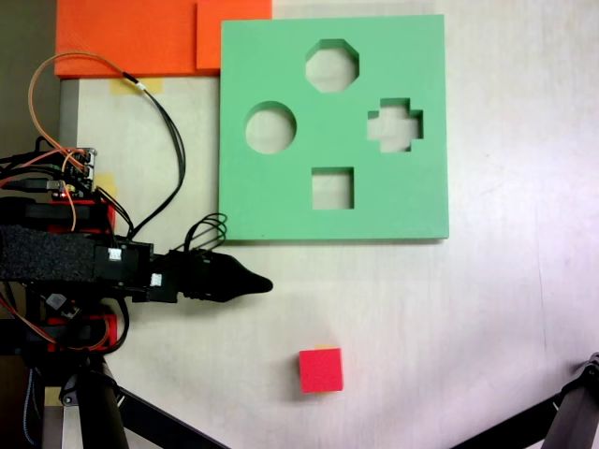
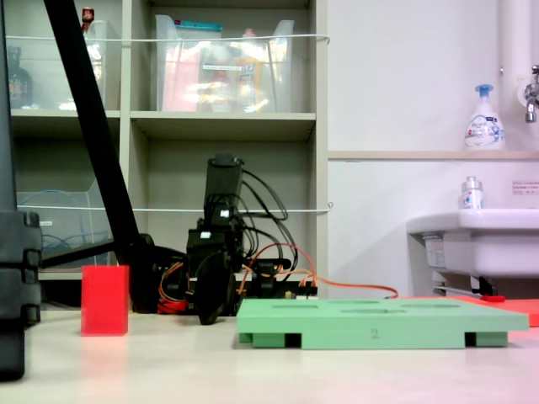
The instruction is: Put the square block into the corresponding hole
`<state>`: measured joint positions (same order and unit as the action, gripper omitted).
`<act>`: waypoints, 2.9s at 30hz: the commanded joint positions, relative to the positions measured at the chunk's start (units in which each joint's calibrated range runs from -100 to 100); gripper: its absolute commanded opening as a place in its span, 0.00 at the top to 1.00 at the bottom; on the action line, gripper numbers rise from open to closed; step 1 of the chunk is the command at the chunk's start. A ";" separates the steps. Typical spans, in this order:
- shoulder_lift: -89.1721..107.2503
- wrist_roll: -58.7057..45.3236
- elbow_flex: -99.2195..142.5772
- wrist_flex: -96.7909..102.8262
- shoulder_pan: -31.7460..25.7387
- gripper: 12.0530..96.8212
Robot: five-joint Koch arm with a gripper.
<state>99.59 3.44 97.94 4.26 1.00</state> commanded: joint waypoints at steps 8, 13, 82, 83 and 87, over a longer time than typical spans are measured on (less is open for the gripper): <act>0.41 -0.15 2.06 -2.38 0.00 0.56; 0.41 -0.15 2.06 -2.38 0.00 0.56; -73.33 32.28 -112.60 -98.38 11.43 0.08; -74.87 32.28 -113.10 -98.10 11.43 0.08; -80.46 32.28 -114.99 -96.46 11.43 0.08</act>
<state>19.56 36.26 -13.08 -92.46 12.33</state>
